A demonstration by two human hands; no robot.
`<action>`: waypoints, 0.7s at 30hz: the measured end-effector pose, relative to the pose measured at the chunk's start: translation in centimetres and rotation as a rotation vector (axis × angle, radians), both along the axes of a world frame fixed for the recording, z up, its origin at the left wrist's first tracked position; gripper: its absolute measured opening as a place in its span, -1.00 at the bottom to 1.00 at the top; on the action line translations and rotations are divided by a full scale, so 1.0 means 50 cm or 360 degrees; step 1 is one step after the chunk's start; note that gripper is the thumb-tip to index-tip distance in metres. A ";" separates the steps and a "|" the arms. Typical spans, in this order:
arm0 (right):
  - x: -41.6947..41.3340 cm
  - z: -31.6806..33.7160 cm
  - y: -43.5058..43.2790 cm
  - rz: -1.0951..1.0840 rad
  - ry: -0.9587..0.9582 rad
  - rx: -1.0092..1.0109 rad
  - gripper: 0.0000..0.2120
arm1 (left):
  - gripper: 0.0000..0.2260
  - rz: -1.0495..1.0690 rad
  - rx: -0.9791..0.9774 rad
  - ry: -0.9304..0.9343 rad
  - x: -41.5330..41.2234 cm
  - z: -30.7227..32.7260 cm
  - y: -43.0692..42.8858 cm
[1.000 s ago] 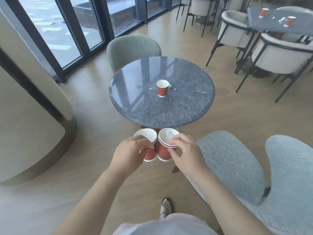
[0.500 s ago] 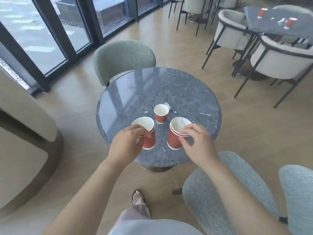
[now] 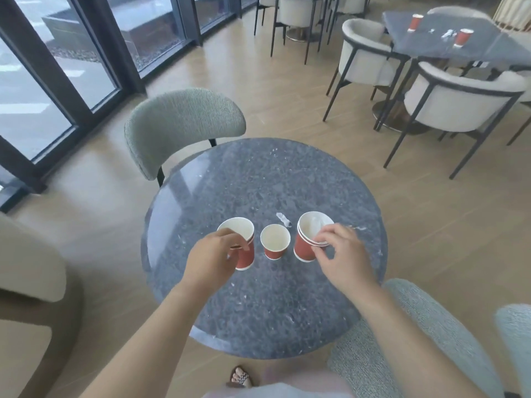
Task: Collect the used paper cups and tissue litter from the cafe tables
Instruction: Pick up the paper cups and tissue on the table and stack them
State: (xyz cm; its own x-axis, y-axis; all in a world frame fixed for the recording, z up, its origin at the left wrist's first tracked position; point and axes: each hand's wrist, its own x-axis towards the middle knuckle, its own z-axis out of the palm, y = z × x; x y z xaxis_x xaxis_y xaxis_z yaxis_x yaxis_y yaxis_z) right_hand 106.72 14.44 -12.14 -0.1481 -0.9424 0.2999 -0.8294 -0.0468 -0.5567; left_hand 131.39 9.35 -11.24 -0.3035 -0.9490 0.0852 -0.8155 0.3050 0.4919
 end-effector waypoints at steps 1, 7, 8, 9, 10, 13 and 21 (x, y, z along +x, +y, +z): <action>-0.006 -0.008 -0.011 -0.0020 -0.0005 0.0020 -0.91 | -0.73 -0.0012 0.0022 -0.0022 -0.006 -0.010 -0.011; -0.056 -0.074 -0.064 -0.0091 0.0060 0.0408 -0.98 | -0.73 0.0092 0.0230 -0.0090 -0.044 -0.056 -0.064; -0.063 -0.081 -0.071 -0.0096 0.0069 0.0460 -0.98 | -0.74 0.0123 0.0240 -0.0084 -0.050 -0.059 -0.073; -0.071 -0.088 -0.083 -0.0097 0.0081 0.0507 -0.97 | -0.74 0.0146 0.0243 -0.0078 -0.057 -0.063 -0.087; -0.077 -0.094 -0.095 -0.0098 0.0097 0.0546 -0.96 | -0.75 0.0160 0.0239 -0.0082 -0.066 -0.065 -0.102; -0.090 -0.111 -0.125 -0.0102 0.0166 0.0625 -0.92 | -0.77 0.0196 0.0225 -0.0147 -0.087 -0.070 -0.136; -0.118 -0.149 -0.172 -0.0139 0.0422 0.0711 -0.89 | -0.83 0.0120 0.0197 -0.0232 -0.139 -0.096 -0.190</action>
State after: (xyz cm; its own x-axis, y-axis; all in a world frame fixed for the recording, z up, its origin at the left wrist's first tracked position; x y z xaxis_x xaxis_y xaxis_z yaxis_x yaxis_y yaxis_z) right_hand 100.80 5.87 -19.62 -0.2056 -0.9744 -0.0904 -0.9347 0.2229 -0.2769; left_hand 124.46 -0.13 -16.01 -0.2319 -0.9700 -0.0730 -0.8991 0.1851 0.3966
